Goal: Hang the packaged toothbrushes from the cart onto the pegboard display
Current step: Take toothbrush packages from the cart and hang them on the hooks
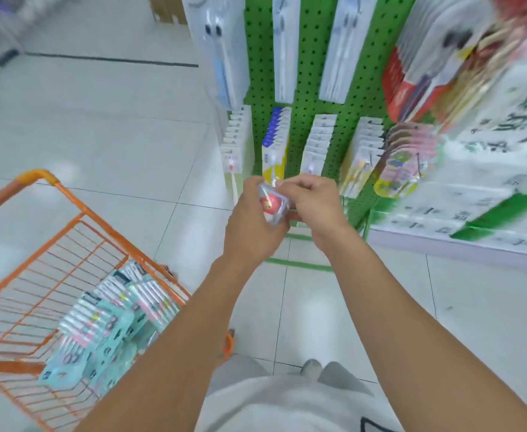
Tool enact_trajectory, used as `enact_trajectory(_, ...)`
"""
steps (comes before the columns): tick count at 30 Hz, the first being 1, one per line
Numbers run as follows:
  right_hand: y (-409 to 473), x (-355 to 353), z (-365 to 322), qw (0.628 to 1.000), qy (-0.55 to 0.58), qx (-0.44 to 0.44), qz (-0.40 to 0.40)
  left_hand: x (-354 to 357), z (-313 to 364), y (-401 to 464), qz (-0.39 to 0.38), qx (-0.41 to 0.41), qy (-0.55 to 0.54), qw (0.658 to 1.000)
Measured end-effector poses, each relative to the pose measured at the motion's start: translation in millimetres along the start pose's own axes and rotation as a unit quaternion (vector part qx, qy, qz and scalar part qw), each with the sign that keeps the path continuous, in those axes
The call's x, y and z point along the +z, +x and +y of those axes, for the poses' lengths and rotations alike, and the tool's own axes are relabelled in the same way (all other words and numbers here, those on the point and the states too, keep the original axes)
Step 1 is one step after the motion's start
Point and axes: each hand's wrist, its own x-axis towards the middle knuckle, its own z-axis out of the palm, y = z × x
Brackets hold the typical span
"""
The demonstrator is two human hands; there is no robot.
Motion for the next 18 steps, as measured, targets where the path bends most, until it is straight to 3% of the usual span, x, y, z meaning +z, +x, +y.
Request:
enact_trajectory(2, 3.1, -15.7, -5.6, 1.0, 0.01, -0.007, -0.003, 7.5, 10.6, 2.9, -0.01, -0.006, -0.024, 1.0)
enact_trajectory(4, 4.2, -30.0, -12.2, 0.998, 0.037, -0.009, -0.055, 6.7, 20.0, 10.4, -0.066, -0.041, -0.117, 0.99)
enact_trajectory(7, 7.4, -50.2, -9.5, 0.985, 0.087, 0.0, -0.149, -4.9, 24.4, 21.8, -0.186, -0.117, -0.254, 0.942)
enact_trajectory(9, 7.7, -55.3, -1.9, 0.981, 0.078, -0.001, -0.176, -13.4, 21.5, 24.1, -0.218, -0.143, -0.286, 0.922)
enact_trajectory(16, 12.7, -32.8, 10.8, 0.99, 0.056, -0.066, -0.115, -19.1, -10.1, 23.9, -0.207, -0.114, -0.338, 0.911)
enact_trajectory(18, 19.0, -26.7, 15.0, 0.991, 0.041, -0.05, -0.121, -21.5, -23.6, 28.3, -0.219, -0.112, -0.341, 0.907)
